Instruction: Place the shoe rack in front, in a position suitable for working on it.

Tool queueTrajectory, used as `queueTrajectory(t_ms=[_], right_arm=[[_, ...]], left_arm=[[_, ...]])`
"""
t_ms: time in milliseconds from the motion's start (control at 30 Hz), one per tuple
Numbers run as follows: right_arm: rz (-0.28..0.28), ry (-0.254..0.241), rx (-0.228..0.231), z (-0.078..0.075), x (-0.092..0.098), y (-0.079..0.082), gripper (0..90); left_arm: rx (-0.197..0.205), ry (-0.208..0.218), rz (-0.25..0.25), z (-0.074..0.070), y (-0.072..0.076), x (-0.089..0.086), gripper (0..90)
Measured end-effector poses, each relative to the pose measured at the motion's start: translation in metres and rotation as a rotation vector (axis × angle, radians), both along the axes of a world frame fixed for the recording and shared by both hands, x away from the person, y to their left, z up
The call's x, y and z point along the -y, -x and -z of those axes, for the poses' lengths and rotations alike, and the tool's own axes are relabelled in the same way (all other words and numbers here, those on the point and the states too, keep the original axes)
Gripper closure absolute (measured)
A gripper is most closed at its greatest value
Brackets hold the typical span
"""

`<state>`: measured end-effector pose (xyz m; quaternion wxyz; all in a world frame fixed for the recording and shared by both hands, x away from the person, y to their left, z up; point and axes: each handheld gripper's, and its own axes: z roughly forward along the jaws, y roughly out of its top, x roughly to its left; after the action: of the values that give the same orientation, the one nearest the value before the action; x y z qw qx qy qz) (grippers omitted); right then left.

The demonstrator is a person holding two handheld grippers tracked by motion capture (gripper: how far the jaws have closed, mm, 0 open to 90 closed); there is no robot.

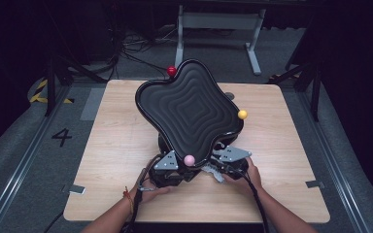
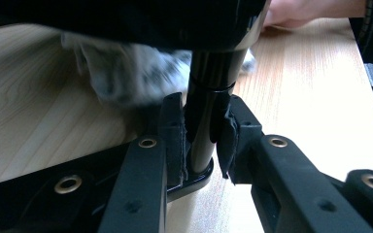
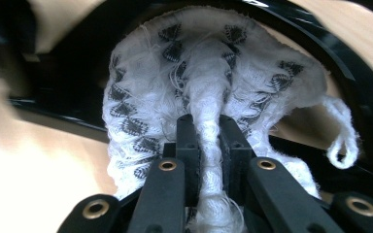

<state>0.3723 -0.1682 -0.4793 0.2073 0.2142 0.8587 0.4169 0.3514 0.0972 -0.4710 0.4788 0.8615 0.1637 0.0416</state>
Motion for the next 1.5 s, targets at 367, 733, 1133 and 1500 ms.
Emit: queueTrajectory(t_ms=[367, 733, 1133, 1500], right_arm=[[-0.109, -0.018, -0.03, -0.001, -0.029, 0.02, 81.9], [-0.057, 0.018, 0.021, -0.001, -0.023, 0.008, 81.8], [0.094, 0.029, 0.053, 0.001, 0.01, -0.022, 81.9], [0.238, 0.082, 0.079, 0.0, 0.043, -0.045, 82.0]], left_arm=[[-0.004, -0.001, 0.003, 0.0, -0.001, 0.0, 73.5], [-0.008, 0.001, 0.005, 0.0, -0.001, 0.0, 73.5], [-0.007, 0.0, 0.004, 0.0, -0.001, 0.0, 73.5], [-0.013, 0.007, 0.005, 0.001, -0.001, 0.0, 73.4]])
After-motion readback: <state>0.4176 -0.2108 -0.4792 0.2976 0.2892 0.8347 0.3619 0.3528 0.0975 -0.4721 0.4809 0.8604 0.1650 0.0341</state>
